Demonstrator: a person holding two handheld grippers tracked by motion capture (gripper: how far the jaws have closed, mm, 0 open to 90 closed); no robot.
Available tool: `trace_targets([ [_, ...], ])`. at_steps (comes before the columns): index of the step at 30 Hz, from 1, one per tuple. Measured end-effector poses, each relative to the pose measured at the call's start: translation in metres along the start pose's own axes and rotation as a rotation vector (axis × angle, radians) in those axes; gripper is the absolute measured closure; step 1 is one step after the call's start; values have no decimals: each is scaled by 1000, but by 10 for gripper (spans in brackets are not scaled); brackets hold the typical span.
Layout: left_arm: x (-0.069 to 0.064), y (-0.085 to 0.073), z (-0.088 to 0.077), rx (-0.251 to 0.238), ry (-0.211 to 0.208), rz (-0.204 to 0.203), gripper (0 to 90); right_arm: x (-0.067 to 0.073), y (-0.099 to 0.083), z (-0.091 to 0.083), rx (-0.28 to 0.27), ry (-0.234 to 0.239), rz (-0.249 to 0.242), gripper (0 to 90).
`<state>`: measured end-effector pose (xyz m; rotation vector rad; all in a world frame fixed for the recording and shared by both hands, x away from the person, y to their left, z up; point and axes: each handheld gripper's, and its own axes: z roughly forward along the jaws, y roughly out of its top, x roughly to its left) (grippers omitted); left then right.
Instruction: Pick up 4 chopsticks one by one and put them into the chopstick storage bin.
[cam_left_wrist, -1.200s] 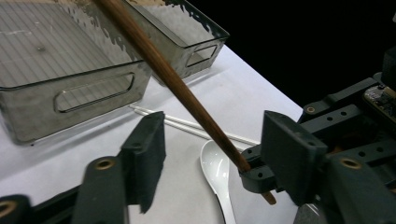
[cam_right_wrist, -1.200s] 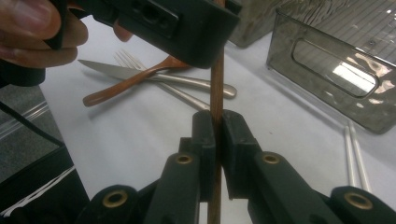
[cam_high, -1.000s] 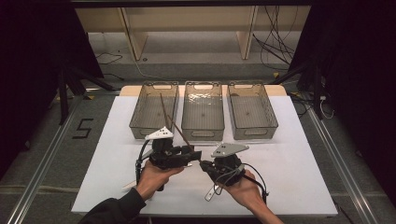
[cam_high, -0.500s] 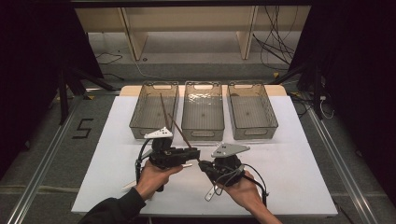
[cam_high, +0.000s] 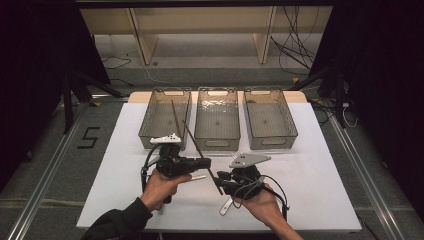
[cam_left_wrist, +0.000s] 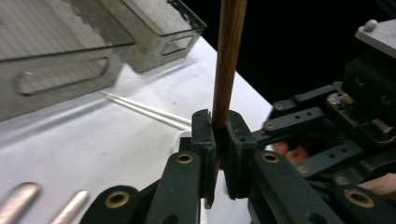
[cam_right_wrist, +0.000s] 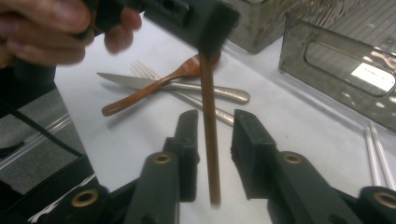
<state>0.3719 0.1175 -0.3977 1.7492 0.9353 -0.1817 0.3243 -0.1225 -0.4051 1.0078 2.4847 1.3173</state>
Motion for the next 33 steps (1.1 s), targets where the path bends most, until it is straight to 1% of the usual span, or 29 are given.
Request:
trace_targets([
  [4, 10, 6, -9, -5, 48, 10, 837, -6, -3, -6, 24, -2, 16, 601],
  [9, 21, 15, -23, 0, 87, 1, 836, -15, -5, -12, 56, -20, 34, 471],
  [14, 31, 25, -36, -12, 118, -11, 835, -22, -7, -19, 68, -39, 41, 395],
  [15, 33, 27, -38, -11, 125, -7, 835, -23, -7, -21, 68, -43, 41, 380],
  [22, 45, 41, -49, -13, 151, -21, 834, -29, -12, -30, 60, -65, 60, 350],
  [26, 50, 51, -56, -36, 165, -28, 835, -32, -14, -35, 51, -72, 74, 330],
  [33, 57, 67, -64, -58, 201, -26, 834, -36, -17, -42, 37, -85, 86, 305],
])
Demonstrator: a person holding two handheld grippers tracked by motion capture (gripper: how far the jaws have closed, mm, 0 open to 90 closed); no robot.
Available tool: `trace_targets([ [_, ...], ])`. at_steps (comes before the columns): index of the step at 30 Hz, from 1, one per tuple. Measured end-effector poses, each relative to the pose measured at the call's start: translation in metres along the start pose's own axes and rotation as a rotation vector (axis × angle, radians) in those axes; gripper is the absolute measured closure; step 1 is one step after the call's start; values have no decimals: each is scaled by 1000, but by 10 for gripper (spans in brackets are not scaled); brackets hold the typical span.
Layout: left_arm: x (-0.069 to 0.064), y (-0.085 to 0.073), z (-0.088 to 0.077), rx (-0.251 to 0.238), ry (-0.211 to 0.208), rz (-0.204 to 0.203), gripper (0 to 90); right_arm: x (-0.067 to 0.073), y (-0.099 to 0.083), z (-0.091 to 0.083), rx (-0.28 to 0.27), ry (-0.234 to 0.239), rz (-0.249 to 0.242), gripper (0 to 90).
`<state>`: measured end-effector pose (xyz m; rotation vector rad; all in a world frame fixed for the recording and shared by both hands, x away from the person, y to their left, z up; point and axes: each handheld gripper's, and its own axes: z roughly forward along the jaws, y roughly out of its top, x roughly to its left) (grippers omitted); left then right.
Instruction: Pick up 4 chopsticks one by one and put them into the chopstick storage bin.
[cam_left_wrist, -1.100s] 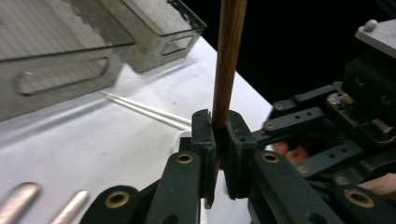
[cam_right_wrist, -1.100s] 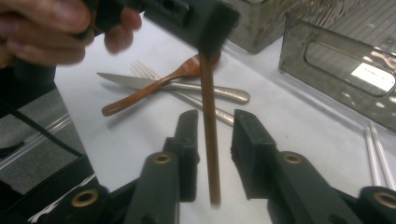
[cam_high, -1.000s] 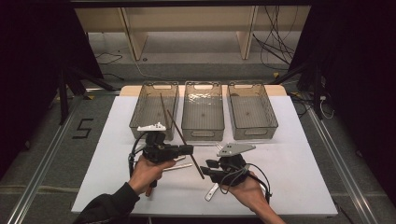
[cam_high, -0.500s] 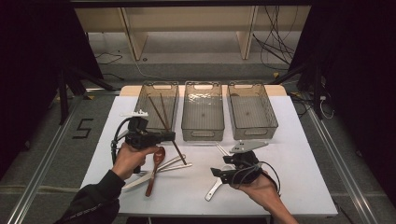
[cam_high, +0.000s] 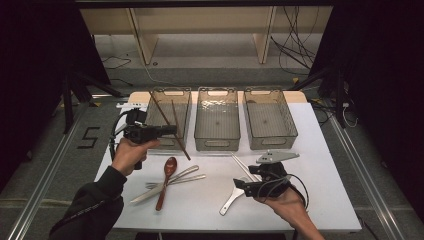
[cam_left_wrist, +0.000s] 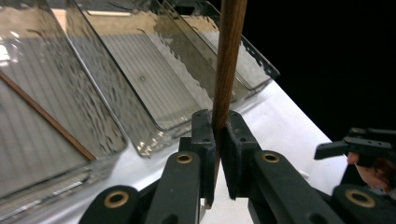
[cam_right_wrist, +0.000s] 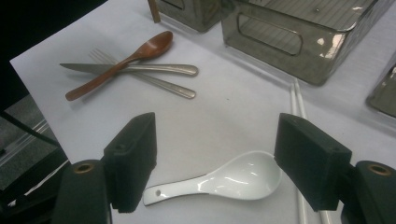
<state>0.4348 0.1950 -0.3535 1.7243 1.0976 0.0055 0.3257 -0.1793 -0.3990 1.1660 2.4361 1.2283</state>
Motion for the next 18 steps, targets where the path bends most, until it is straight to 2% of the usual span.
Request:
trace_targets([
  [5, 6, 9, 0, -5, 22, 2, 834, -3, 0, -2, -7, -8, 9, 294],
  [11, 14, 28, -2, -16, 47, -3, 834, -2, 0, -2, -9, -9, 2, 293],
  [18, 31, 47, 3, -13, 103, -29, 833, -2, 0, -1, -5, -6, -2, 294],
])
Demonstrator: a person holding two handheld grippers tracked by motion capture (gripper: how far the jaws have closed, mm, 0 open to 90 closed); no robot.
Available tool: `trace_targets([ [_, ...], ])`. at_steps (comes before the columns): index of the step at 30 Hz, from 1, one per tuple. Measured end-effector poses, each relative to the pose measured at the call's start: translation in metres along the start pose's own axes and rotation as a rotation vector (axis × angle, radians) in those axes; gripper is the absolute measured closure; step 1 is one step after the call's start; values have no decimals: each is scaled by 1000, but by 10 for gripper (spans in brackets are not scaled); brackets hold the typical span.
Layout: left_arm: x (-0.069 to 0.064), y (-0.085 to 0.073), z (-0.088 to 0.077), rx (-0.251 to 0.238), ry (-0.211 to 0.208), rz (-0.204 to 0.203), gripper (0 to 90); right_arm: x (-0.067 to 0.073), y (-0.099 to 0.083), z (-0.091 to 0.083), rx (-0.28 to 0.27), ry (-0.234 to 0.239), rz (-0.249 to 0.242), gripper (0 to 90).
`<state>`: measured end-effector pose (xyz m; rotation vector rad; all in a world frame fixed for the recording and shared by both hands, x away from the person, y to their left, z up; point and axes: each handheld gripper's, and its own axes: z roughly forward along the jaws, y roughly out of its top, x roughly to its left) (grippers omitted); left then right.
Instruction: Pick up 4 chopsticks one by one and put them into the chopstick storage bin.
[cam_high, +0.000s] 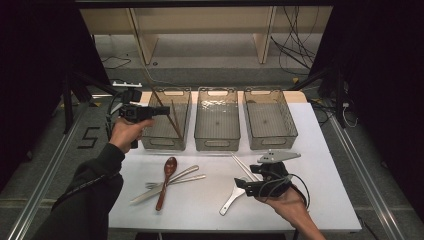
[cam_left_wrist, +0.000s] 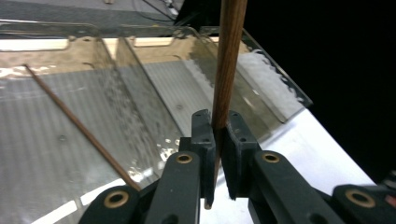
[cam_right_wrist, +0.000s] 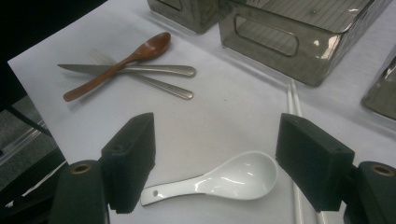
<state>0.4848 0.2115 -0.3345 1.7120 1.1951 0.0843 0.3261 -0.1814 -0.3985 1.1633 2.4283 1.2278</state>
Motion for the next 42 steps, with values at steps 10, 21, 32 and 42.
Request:
trace_targets([
  [10, 26, 15, 14, 2, 63, -60, 832, 1, 0, 0, -6, 8, -3, 288],
  [21, 42, 8, 36, 78, 118, -81, 830, 1, 1, 0, -11, 9, -7, 282],
  [32, 48, -2, 49, 116, 121, -103, 828, 1, 1, 0, -10, 13, -7, 282],
  [42, 50, -5, 56, 143, 132, -105, 826, 1, 1, 0, -6, 15, -7, 282],
])
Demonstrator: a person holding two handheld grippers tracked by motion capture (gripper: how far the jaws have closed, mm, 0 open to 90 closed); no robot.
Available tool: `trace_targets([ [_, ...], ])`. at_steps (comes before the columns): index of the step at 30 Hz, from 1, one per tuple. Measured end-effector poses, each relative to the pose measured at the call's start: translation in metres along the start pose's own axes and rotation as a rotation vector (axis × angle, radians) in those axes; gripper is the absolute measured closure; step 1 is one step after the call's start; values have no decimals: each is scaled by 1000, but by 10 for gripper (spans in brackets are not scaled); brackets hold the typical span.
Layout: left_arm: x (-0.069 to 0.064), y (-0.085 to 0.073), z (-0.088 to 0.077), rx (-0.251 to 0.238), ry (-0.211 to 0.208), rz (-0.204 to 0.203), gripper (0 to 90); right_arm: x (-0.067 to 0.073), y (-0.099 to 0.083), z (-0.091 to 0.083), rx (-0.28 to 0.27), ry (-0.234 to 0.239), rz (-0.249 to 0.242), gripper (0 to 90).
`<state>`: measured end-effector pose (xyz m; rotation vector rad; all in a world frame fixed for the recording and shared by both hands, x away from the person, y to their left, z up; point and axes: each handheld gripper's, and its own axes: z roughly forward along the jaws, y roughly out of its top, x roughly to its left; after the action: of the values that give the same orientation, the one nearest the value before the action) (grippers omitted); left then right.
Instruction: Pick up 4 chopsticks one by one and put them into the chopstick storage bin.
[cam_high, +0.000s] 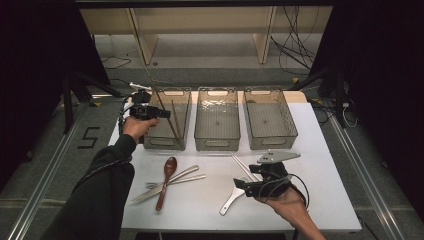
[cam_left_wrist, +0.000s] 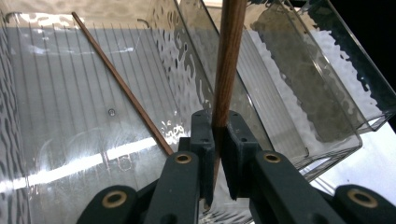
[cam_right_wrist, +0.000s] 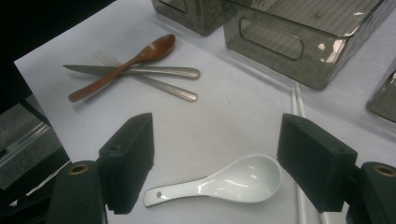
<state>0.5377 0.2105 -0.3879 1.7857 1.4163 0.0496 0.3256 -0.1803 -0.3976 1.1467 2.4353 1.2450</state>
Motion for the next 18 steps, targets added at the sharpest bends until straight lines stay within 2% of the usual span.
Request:
trace_targets([
  [12, 3, -1, 5, 28, 11, -4, 823, 0, 0, 0, 4, 2, -4, 282],
  [18, 6, -2, 8, 25, 29, -12, 773, 1, 0, 1, 7, 5, -7, 282],
])
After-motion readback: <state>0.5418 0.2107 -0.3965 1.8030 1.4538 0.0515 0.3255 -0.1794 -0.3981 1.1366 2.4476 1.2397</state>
